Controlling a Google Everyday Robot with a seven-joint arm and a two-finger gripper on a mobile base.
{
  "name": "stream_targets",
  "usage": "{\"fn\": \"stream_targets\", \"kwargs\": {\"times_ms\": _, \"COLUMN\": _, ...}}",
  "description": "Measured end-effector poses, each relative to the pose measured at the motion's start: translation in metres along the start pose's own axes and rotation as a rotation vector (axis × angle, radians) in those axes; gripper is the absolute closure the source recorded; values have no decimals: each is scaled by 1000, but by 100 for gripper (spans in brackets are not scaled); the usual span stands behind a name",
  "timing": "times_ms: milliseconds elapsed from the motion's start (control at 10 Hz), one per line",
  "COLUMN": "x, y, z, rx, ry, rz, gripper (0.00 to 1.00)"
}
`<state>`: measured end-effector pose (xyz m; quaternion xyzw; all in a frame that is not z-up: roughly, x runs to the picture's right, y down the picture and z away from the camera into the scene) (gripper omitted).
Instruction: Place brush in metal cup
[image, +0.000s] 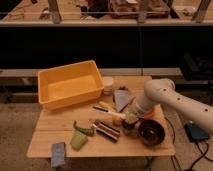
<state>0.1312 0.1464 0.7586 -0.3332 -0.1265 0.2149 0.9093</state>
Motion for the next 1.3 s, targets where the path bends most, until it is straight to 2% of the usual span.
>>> {"fn": "stream_targets", "kwargs": {"times_ms": 300, "x": 3, "y": 3, "z": 9, "rx": -2, "ry": 9, "rz": 14, "gripper": 32}}
{"fn": "stream_targets", "kwargs": {"times_ms": 400, "x": 4, "y": 3, "z": 10, "rx": -1, "ry": 10, "rz": 16, "gripper": 29}}
{"fn": "stream_targets", "kwargs": {"times_ms": 700, "x": 7, "y": 4, "z": 12, "rx": -5, "ry": 17, "rz": 20, "gripper": 29}}
{"fn": "stream_targets", "kwargs": {"times_ms": 800, "x": 8, "y": 4, "z": 13, "rx": -5, "ry": 27, "rz": 20, "gripper": 29}}
{"fn": "stream_targets", "kwargs": {"times_ms": 900, "x": 8, "y": 4, "z": 13, "rx": -8, "ry": 60, "rz": 21, "gripper": 29}}
{"fn": "stream_targets", "kwargs": {"times_ms": 1000, "x": 8, "y": 4, "z": 11, "rx": -1, "ry": 59, "rz": 29, "gripper": 29}}
{"fn": "stream_targets", "kwargs": {"times_ms": 1100, "x": 12, "y": 2, "z": 8, "rx": 15, "ry": 28, "rz": 54, "gripper": 29}}
{"fn": "stream_targets", "kwargs": {"times_ms": 1300, "x": 26, "y": -4, "z": -2, "rx": 51, "ry": -76, "rz": 132, "gripper": 29}}
